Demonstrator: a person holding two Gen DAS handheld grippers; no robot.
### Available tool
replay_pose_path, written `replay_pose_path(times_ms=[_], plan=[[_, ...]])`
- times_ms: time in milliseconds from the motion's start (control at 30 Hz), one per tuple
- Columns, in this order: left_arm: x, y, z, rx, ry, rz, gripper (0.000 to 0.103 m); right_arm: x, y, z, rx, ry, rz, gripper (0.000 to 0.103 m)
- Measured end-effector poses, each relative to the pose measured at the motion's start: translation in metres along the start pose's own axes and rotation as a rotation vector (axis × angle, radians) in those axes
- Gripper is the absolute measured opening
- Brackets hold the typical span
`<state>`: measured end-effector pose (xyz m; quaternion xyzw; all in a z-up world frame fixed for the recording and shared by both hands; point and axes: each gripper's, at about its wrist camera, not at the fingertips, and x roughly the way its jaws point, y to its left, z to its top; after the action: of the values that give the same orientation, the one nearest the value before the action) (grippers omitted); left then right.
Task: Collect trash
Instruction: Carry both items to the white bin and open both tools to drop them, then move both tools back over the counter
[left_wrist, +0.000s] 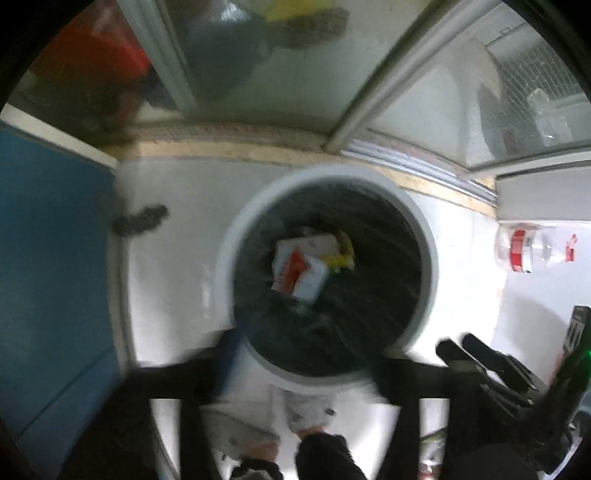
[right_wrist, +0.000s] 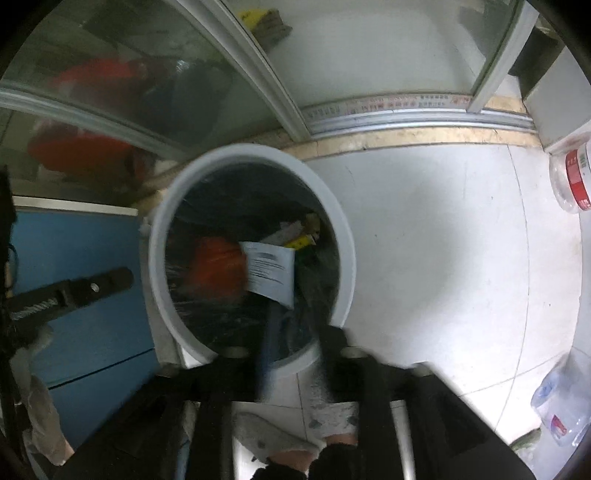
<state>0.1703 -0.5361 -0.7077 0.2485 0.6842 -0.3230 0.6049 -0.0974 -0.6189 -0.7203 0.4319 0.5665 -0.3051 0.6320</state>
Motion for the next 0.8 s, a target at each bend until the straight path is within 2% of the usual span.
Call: replay_pose_path(times_ms=[33, 67, 100, 133, 267, 367, 567, 800], plan=[[-0.004, 0.002, -0.001, 0.000, -0.025, 0.023, 0.094, -0.003, -0.001, -0.001, 0.003, -0.002, -0.004, 0.071], [-0.011, 0.002, -0.003, 0.003, -0.042, 0.046, 0.095, -0.006, -0.001, -0.002, 0.001, -0.004, -0.013, 0.078], [-0.014, 0.006, -0.005, 0.010, -0.045, 0.062, 0.103, -0.010, 0.001, -0.002, -0.008, -0.003, -0.038, 0.091], [-0.024, 0.006, -0.008, 0.018, -0.053, 0.088, 0.103, -0.018, 0.003, -0.003, -0.020, -0.004, -0.068, 0.103], [-0.069, 0.012, -0.022, 0.042, -0.122, 0.197, 0.103, -0.064, 0.022, -0.006, -0.078, -0.043, -0.160, 0.103], [-0.108, 0.016, -0.034, 0.035, -0.146, 0.221, 0.103, -0.103, 0.040, -0.009, -0.123, -0.084, -0.201, 0.103], [-0.206, 0.012, -0.070, -0.008, -0.175, 0.206, 0.103, -0.212, 0.079, -0.028, -0.188, -0.150, -0.240, 0.103], [-0.347, -0.004, -0.121, -0.055, -0.250, 0.147, 0.103, -0.354, 0.117, -0.066, -0.221, -0.203, -0.218, 0.103]])
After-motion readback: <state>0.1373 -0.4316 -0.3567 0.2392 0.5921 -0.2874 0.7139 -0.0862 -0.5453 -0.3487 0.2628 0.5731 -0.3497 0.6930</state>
